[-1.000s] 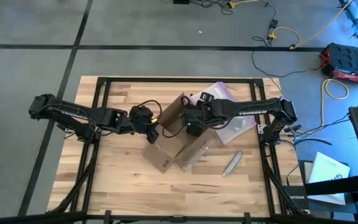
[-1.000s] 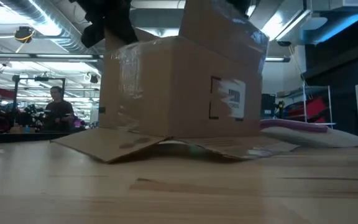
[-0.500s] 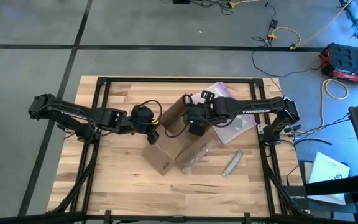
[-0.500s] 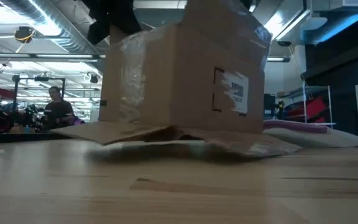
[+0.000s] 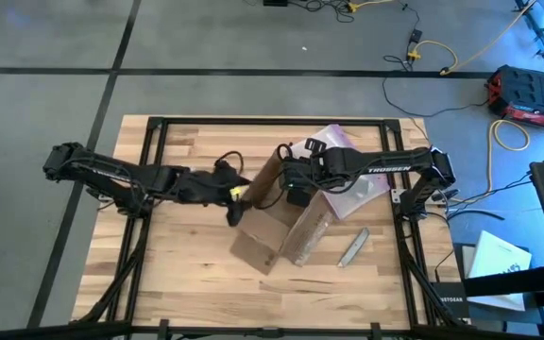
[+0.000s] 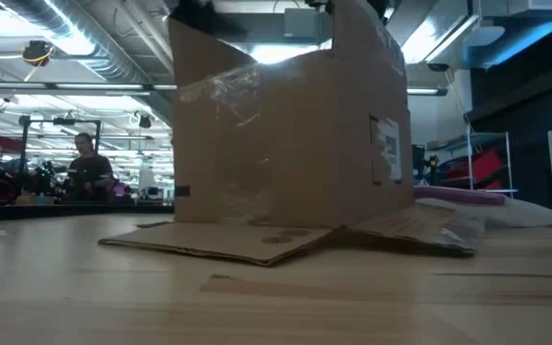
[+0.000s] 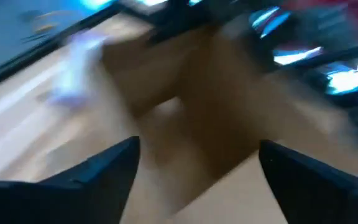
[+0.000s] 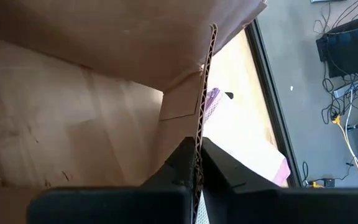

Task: Unpack boxes
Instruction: Break down the cardboard box using a cutter until it is fully flat

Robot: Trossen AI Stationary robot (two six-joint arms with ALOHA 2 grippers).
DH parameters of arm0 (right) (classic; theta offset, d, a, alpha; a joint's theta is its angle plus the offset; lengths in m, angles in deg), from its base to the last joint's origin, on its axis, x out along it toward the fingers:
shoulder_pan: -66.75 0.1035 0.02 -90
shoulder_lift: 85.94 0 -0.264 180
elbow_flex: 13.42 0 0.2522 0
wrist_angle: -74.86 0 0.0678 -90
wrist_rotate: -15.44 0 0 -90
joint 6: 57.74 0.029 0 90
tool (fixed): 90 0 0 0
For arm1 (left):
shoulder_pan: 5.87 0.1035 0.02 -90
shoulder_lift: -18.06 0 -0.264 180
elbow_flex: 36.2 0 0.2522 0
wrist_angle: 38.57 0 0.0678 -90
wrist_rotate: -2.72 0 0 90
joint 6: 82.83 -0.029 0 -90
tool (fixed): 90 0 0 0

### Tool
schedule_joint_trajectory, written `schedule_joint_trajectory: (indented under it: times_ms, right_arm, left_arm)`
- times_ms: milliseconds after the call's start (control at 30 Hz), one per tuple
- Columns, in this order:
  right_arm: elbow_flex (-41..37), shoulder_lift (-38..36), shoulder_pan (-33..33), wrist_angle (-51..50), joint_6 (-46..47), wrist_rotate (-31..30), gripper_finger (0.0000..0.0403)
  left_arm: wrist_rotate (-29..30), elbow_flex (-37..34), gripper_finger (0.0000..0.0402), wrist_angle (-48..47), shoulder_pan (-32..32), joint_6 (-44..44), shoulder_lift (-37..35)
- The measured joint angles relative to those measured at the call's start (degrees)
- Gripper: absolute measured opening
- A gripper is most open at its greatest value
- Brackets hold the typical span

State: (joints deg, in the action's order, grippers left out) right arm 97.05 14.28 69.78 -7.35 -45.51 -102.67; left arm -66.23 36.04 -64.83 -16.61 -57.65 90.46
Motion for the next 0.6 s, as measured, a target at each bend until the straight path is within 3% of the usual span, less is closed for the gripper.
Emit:
schedule_joint_trajectory:
  times_ms: [100, 200, 267, 433, 600]
  right_arm:
    - [0.0, 0.0, -0.03, 0.22, -0.07, 0.61, 0.0]
    - [0.0, -0.04, -0.02, 0.26, -0.14, 0.82, 0.0]
    - [0.0, -0.04, -0.02, 0.39, -0.15, 0.95, 0.0]
    - [-0.02, -0.04, -0.09, 0.09, -0.15, 1.18, 0.0]
    - [-0.02, -0.04, -0.07, -0.53, -0.2, 0.67, 0.0]
  left_arm:
    - [-5.31, 0.32, 0.0341, 10.04, -0.6, -5.07, 0.25]
    - [-5.75, 3.19, 0.0346, 14.09, -2.52, -15.29, 0.29]
    - [-6.63, 6.59, 0.0347, 10.6, -3.19, -21.36, 0.25]
    - [-13.09, 14.42, 0.0347, -9.75, -1.4, -28.55, 6.06]
    - [-18.43, 16.13, 0.0347, -15.25, 2.27, -31.49, 10.24]
